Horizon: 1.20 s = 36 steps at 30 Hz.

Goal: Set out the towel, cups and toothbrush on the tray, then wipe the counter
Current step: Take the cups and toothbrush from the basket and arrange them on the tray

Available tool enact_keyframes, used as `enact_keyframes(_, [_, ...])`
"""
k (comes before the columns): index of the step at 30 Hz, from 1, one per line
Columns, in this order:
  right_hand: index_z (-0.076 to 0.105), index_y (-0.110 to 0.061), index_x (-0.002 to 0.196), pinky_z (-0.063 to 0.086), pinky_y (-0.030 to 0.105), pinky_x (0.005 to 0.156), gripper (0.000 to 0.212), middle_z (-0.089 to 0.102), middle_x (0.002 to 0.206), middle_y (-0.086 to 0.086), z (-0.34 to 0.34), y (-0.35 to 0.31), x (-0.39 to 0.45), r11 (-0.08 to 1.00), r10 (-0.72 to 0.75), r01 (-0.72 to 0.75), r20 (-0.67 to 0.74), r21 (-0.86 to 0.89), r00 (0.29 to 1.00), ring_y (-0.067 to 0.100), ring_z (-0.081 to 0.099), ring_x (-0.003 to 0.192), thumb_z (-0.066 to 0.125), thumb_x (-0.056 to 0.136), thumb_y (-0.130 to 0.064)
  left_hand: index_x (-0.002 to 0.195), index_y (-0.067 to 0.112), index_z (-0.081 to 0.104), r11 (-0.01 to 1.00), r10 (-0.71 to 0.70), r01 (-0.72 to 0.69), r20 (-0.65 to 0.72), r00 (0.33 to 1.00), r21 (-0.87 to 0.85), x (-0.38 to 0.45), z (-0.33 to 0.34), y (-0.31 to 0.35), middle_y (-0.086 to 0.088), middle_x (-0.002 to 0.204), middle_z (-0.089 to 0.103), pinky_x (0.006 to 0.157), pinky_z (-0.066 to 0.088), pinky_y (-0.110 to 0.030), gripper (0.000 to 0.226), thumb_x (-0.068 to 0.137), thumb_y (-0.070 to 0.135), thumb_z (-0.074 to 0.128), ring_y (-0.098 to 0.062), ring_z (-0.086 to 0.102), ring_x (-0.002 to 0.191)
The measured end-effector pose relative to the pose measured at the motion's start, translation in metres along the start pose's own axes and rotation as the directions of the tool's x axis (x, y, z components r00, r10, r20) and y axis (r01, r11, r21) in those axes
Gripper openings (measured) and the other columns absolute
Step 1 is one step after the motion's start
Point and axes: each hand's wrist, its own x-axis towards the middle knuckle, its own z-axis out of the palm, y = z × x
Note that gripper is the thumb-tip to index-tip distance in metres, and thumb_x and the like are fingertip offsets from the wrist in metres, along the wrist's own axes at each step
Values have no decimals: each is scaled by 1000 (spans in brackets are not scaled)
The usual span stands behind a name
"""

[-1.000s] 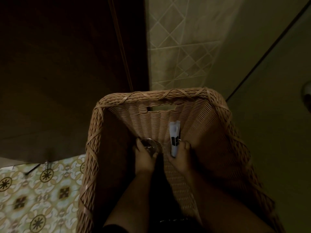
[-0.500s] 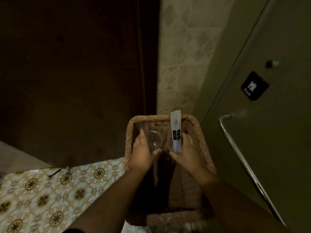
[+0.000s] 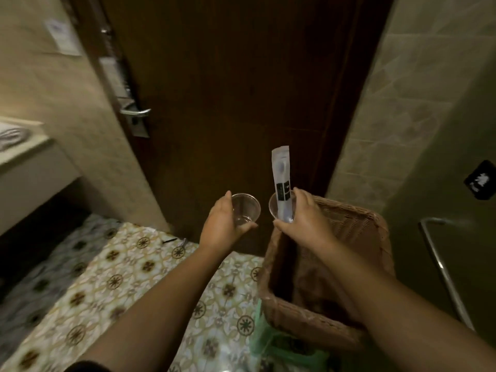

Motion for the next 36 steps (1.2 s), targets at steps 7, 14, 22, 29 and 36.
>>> enact_keyframes(7, [17,-22,151,37,41,105,102,24,156,-1,69,-112,8,982,-189,184,142,46,972,22,33,139,75,73,-56,129,15,51,993,-77,95,-243,967,64,-49,-102,-91,-5,127,56,94,39,-25,78,66,47,84,-19,50,117])
enact_keyframes(14, [22,-20,149,40,42,105,101,27,155,1,175,-253,34,922,-387,363,258,136,885,23,37,136,73,71,-58,134,15,47,951,-244,301,-425,872,73,-80,-207,-222,-3,134,50,93,33,-24,83,68,54,80,-18,46,123])
enact_keyframes(22, [33,-24,140,47,35,93,84,38,142,-2,297,-430,65,838,-542,476,305,266,783,18,47,123,74,73,-56,119,23,52,897,-321,428,-507,800,107,-78,-334,-366,3,118,53,84,45,-29,68,66,53,81,-14,50,110])
enact_keyframes(29, [35,-26,139,43,29,85,77,37,143,-3,382,-538,116,779,-626,538,332,322,706,15,47,121,73,76,-51,120,20,53,860,-362,499,-562,744,107,-42,-398,-466,0,119,56,87,44,-27,69,66,50,84,-15,52,109])
enact_keyframes(36, [43,-27,132,50,35,91,69,42,135,-3,475,-624,215,719,-693,560,359,412,625,13,49,115,77,74,-45,128,16,48,820,-414,565,-590,694,90,37,-442,-572,-3,128,53,92,43,-30,76,69,50,81,-18,48,116])
